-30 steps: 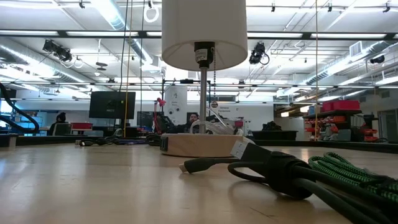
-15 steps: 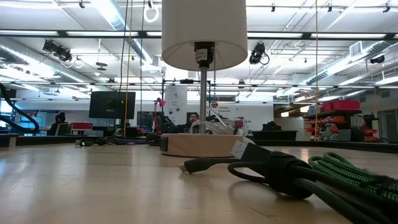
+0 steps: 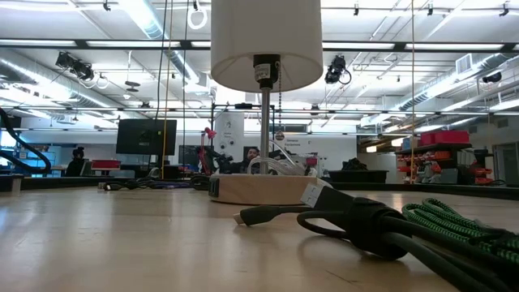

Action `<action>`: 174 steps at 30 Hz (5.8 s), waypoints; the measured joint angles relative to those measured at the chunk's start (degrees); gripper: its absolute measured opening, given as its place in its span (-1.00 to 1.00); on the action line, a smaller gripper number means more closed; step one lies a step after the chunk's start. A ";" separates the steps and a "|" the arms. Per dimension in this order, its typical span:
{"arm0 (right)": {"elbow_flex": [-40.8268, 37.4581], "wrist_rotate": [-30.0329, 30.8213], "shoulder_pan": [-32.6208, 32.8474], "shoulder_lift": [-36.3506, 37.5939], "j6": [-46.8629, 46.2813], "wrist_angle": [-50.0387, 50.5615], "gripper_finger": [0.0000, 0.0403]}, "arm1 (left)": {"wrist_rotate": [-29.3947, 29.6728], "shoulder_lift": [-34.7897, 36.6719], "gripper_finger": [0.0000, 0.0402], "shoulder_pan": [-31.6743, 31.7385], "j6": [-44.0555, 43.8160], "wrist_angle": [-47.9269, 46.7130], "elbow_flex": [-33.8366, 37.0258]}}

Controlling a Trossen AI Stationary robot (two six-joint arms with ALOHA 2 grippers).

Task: Pick & Place USB Port
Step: Put the black and violet charger cable into the blue bin, then put the black and green charger cable into the blue bin

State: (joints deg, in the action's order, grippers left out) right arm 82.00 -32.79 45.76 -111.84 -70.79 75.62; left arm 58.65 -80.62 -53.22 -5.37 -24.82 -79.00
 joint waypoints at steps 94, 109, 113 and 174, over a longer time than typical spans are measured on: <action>0.00 28.79 -13.29 -5.61 35.80 -45.65 0.19 | -0.04 0.00 -0.42 0.01 -3.43 -5.46 -0.02; 0.00 25.74 -11.29 -5.61 24.44 -41.23 0.01 | -2.59 0.00 -0.42 0.01 -3.47 -5.59 -0.02; 0.00 26.90 -11.23 -5.61 15.38 -42.10 -0.02 | -2.60 0.00 -0.42 0.15 -3.49 -5.57 -0.02; -0.31 28.41 -9.93 5.96 -7.78 -18.96 -0.99 | -5.00 0.02 -0.42 0.45 -7.93 -10.48 -0.02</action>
State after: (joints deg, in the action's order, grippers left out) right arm 81.69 -4.37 35.83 -105.88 -78.56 56.66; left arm 53.66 -80.60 -52.77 -13.31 -35.30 -79.02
